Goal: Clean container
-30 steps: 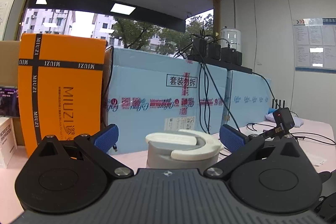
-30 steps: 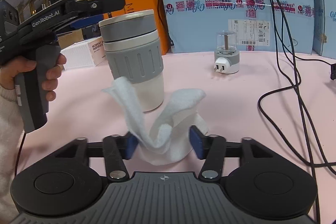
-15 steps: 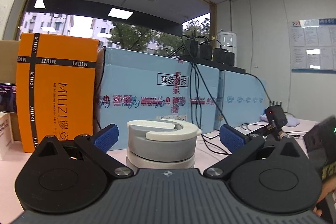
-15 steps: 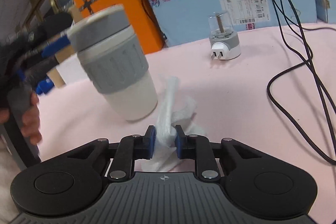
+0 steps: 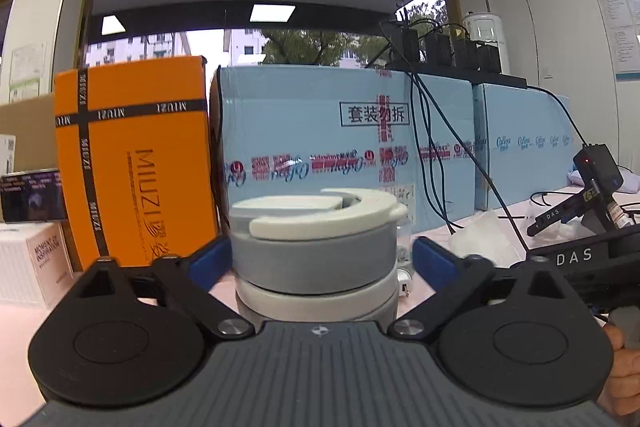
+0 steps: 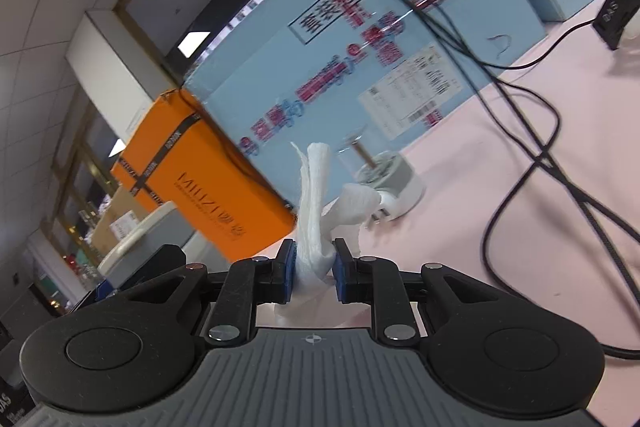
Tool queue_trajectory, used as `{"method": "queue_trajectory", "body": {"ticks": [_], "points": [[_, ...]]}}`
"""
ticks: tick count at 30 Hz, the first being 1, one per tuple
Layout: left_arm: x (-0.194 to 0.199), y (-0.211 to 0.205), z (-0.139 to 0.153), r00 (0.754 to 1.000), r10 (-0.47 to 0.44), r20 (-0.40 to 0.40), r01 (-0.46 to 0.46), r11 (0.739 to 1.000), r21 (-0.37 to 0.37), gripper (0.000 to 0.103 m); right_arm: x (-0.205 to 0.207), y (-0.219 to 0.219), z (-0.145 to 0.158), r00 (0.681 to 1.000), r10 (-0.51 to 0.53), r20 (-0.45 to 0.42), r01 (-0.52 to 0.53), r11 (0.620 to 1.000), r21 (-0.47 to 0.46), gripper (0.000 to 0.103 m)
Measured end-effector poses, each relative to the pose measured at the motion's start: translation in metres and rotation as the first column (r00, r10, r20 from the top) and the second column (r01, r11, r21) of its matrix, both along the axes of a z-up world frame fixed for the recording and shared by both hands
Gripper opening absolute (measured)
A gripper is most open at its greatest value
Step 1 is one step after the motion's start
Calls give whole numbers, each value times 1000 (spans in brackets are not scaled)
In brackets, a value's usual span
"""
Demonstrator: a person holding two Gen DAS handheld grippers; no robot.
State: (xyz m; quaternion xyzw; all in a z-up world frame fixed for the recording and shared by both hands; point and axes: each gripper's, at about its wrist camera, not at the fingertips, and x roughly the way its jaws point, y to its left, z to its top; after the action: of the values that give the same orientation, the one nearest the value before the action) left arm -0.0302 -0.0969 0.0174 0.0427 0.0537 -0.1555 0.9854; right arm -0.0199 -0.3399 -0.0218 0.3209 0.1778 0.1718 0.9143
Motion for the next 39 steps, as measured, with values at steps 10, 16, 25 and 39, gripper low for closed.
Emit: {"method": "queue_trajectory", "body": {"ticks": [10,16,25,39], "points": [[4,25,2,991,-129,-23,129,992,9,80,-3,7,-3,999,48,17,-48,999,-15,18],[14,45,8,950,-307,-60,308,951,16,80,-3,7,-6,999,46,4,-46,999,-7,18],[11,50,9,942,-335,9,335,942,-4,90,-3,7,-6,998,54,22,-55,998,12,18],[-6,86,18,951,-270,154,298,932,-208,95,-29,12,31,970,30,240,-36,999,21,18]]}}
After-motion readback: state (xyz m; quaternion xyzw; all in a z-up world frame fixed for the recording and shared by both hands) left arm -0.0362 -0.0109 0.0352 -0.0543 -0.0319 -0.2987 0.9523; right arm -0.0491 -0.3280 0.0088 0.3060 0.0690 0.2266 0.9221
